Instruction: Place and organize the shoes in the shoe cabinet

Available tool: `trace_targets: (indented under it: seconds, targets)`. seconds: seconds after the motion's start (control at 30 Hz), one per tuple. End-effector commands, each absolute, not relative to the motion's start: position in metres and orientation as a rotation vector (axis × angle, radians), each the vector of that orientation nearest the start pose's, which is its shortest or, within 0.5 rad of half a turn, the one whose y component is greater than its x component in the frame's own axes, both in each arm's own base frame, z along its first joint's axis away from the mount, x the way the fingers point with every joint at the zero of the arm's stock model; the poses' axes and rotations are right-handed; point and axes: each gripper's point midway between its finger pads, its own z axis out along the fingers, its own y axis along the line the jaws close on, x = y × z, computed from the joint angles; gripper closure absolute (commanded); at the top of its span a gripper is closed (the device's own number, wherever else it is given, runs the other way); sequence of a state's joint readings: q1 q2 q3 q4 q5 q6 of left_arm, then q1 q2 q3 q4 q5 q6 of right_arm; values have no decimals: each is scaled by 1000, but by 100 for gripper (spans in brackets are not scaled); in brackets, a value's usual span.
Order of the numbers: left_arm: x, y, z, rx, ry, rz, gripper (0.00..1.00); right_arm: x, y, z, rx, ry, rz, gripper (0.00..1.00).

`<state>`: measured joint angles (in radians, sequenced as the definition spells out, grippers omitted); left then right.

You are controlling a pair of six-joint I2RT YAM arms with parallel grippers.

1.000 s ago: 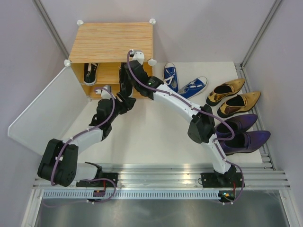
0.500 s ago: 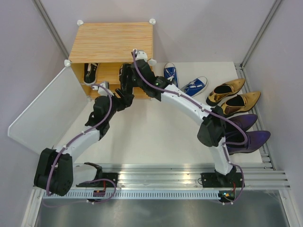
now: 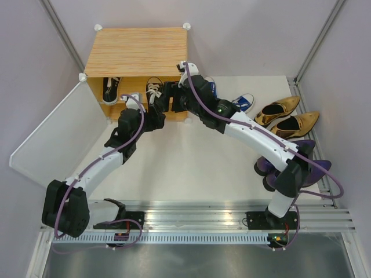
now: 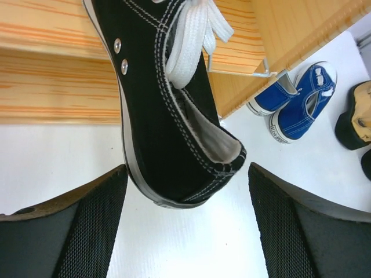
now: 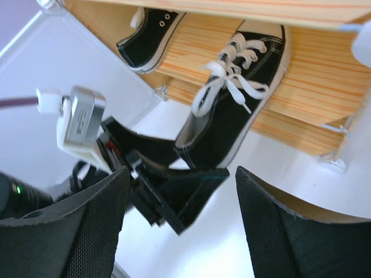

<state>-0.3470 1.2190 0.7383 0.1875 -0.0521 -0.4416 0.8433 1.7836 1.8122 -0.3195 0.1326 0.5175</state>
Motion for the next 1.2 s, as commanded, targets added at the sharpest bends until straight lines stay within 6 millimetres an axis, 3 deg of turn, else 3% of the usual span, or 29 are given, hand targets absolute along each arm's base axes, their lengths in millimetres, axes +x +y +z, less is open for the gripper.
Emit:
trace_targets:
  seconds: [0.0, 0.13, 0.27, 0.3, 0.47, 0.73, 0.83, 0.93, 0.97, 1.17]
  targets:
    - [388, -150, 215, -15, 1861, -409, 13, 345, 383, 358, -280, 1863, 816, 22]
    - [393, -155, 213, 43, 1898, -352, 13, 331, 348, 355, -269, 1866, 788, 20]
    - [397, -151, 202, 62, 1956, -250, 14, 313, 312, 349, -239, 1854, 745, 19]
    - [395, -149, 191, 76, 1998, -219, 14, 304, 301, 346, -236, 1851, 737, 18]
    - [397, -149, 189, 116, 2027, -139, 14, 287, 260, 332, -199, 1841, 667, 15]
    - [406, -150, 195, 148, 2039, -58, 18, 275, 225, 315, -161, 1841, 631, 13]
    - [408, -151, 196, 158, 2046, -36, 28, 271, 218, 310, -156, 1843, 623, 13]
    - [409, -144, 193, 140, 2057, 17, 49, 266, 209, 310, -143, 1831, 614, 13]
    - [410, -141, 195, 124, 2051, 28, 62, 265, 209, 306, -147, 1840, 610, 13]
    - [414, -124, 208, 47, 2013, 116, 89, 263, 202, 299, -143, 1845, 590, 13]
